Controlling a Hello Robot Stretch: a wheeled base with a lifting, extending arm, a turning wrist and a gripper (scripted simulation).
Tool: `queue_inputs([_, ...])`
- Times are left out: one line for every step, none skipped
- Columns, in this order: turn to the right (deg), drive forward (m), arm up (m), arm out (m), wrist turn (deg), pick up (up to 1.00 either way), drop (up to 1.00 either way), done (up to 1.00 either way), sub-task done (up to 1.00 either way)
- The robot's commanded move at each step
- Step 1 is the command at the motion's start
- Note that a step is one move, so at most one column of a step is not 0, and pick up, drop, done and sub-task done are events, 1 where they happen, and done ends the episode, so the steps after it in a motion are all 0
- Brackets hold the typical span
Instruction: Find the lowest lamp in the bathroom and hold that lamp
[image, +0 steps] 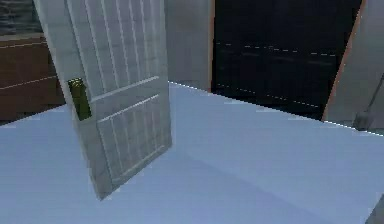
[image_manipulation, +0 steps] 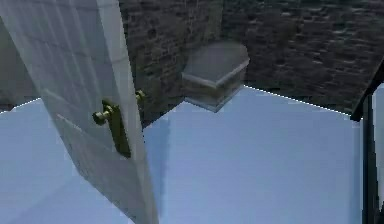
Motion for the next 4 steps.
queue_inputs([0.0, 1.00, 0.00, 0.00, 0.0, 0.00, 0.00, 0.00, 0.00])
queue_inputs([0.0, 0.85, 0.00, 0.00, 0.0, 0.00, 0.00, 0.00, 0.00])
queue_inputs([-9.0, 0.00, 0.00, 0.00, 0.0, 0.00, 0.00, 0.00, 0.00])
queue_inputs([0.0, 0.30, 0.00, 0.00, 0.0, 0.00, 0.00, 0.00, 0.00])
